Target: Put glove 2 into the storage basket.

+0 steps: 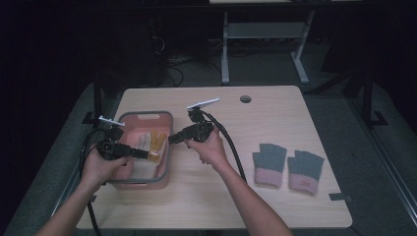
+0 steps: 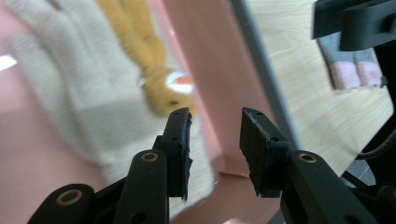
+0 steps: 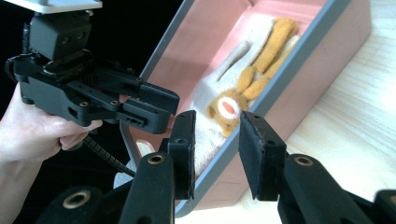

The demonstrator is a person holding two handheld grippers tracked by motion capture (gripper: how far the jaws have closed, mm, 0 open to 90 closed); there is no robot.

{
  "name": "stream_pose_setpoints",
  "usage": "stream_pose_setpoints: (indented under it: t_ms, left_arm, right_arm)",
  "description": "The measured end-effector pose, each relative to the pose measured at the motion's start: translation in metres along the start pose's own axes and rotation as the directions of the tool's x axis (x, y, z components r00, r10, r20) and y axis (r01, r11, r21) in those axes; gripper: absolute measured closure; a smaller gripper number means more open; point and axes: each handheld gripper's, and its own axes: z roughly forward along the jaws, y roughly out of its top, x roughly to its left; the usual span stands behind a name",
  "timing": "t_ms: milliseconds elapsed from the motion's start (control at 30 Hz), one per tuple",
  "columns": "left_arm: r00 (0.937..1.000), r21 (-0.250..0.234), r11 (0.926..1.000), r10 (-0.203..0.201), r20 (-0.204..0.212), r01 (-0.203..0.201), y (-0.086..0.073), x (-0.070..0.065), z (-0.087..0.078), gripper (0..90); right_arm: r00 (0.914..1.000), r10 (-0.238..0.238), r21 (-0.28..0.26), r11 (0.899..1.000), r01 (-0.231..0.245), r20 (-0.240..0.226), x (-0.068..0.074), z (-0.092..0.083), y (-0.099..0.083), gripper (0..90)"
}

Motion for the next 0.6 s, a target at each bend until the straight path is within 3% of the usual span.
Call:
stream_pose_setpoints:
  t_ms: [167, 600]
  left_arm:
    - [0.9996, -0.014, 0.9996, 0.026, -0.005, -0.026, 0.005, -0.007, -0.002, 62.2]
    - [0.9994, -0.038, 0.9987, 0.035, 0.004, -0.035, 0.011, -0.020, -0.001, 61.3]
  right_arm:
    - [1.0000, 0.006, -0.016, 1.000, -0.006, 0.000, -0.004, -0.009, -0.002, 65.9]
    - [0.9991, 0.042, -0.066, 0.997, -0.041, 0.005, -0.022, -0.041, -0.014, 65.4]
